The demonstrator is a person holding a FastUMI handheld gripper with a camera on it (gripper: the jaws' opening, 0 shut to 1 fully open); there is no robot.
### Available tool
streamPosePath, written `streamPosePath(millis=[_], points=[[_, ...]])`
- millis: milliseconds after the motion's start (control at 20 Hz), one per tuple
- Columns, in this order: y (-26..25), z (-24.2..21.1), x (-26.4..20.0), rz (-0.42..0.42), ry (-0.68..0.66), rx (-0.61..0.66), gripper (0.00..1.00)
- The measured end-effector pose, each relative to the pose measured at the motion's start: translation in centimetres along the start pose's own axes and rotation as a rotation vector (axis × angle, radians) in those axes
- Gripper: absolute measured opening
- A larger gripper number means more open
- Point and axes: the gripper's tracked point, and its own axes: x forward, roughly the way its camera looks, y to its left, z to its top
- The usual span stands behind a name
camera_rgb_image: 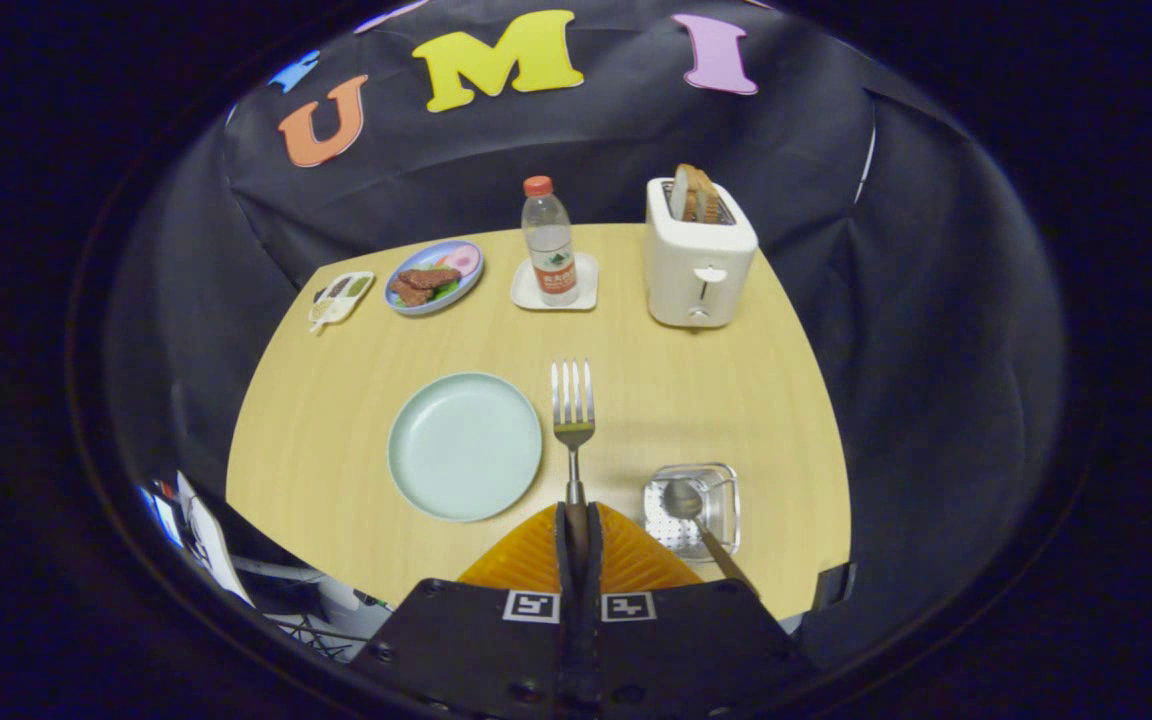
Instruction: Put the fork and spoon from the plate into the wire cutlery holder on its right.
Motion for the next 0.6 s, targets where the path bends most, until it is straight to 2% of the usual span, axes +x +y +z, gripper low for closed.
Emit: streamPosePath(millis=[250, 600], points=[[-6.1, -2.3, -0.8, -0.011, 0.114, 0.055, 0.00], [-7.1, -4.9, 0.9, 0.060, 0.279, 0.102, 0.00]])
